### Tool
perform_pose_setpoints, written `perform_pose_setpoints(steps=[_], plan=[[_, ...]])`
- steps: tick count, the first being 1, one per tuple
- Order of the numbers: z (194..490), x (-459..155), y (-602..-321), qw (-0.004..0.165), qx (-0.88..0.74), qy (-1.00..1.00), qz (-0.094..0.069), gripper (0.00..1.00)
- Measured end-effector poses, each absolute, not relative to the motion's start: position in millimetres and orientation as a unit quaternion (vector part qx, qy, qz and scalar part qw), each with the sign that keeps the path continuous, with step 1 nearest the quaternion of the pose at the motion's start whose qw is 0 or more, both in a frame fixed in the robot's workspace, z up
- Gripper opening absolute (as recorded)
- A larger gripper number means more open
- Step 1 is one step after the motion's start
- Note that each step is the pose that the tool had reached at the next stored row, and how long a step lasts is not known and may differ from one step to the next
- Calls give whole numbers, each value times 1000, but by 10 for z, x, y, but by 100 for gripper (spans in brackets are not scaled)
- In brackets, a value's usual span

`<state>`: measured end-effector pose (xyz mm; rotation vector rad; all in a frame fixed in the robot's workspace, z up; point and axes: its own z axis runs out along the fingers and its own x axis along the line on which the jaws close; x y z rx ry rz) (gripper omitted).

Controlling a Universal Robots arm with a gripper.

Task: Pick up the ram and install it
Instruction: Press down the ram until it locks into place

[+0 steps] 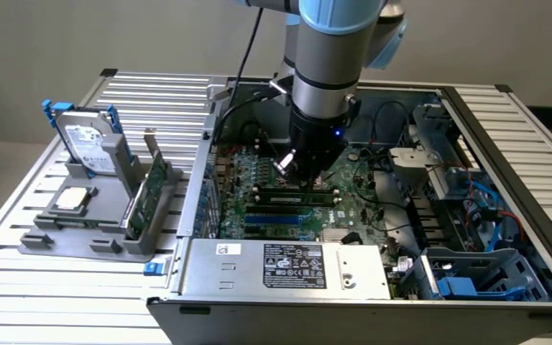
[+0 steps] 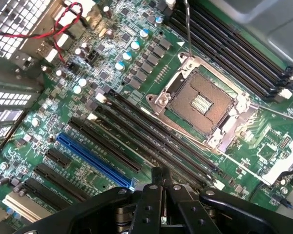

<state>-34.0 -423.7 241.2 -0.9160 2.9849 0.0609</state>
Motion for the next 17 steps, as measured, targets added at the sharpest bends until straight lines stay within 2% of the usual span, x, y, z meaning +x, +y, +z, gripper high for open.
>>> perform_pose_setpoints(steps=[17], plan=[[2412,-340,-4238,12,-158,987,18,11]])
